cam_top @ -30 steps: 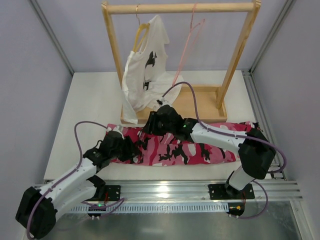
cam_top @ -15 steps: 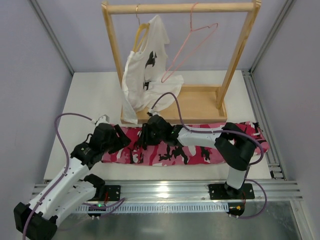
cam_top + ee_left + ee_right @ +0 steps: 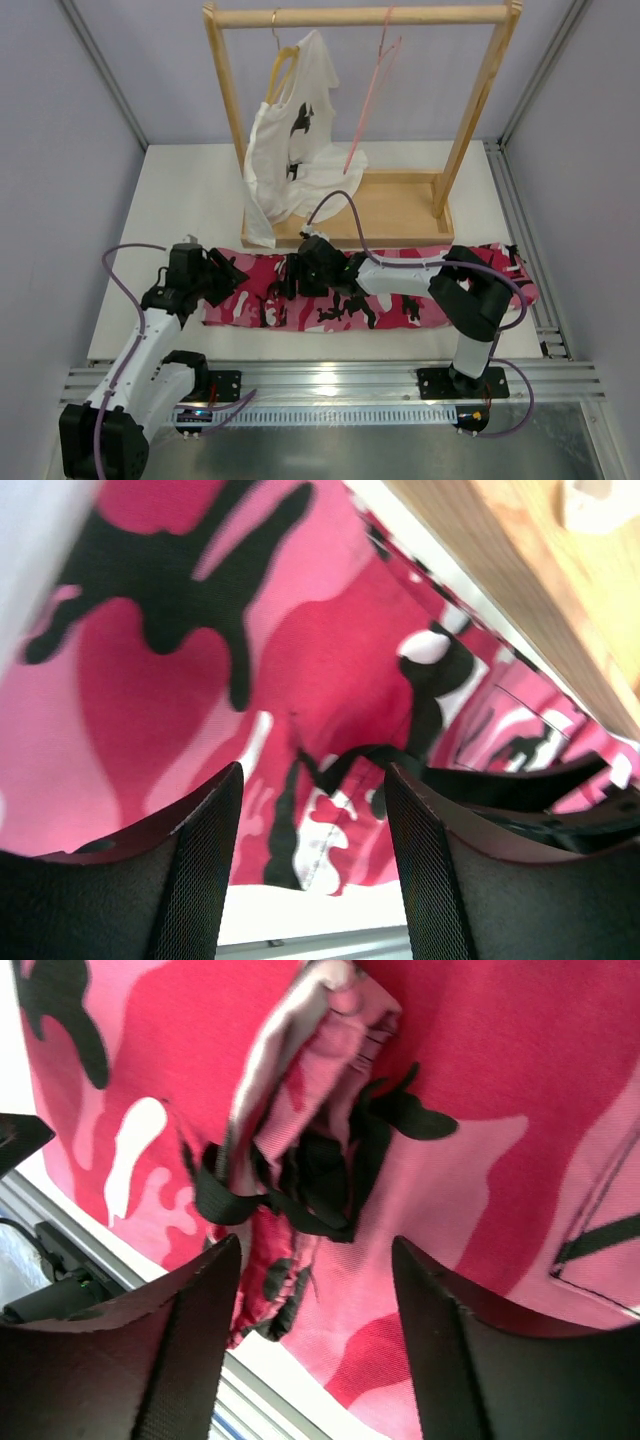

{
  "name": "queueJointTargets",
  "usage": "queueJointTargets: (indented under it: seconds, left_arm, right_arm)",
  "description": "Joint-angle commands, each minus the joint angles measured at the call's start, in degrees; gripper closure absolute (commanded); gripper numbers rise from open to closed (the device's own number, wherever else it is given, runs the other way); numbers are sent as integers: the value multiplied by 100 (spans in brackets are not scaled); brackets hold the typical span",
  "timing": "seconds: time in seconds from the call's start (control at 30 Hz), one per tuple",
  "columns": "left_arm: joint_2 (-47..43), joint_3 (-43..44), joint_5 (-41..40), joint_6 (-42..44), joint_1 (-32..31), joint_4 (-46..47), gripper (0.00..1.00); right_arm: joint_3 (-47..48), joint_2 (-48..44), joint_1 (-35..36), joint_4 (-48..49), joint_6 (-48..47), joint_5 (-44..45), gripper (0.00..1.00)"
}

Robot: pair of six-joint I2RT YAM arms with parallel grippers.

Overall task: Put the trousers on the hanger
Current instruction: Fold the trousers

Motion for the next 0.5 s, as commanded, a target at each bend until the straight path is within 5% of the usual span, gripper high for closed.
queueJointTargets:
  seconds: [0.0,0.17,0.47]
  left_arm:
    - [63,-80,898,-28,36,794,42]
    - [125,61,776,-46,36,769,39]
    - [380,-202,889,-239,36,1163,38]
  right_arm:
    - [-25,-298,-9,367,138,81,33]
    - [81,-149,79,446,524,256,23]
    - [125,80,105,744,736,239,23]
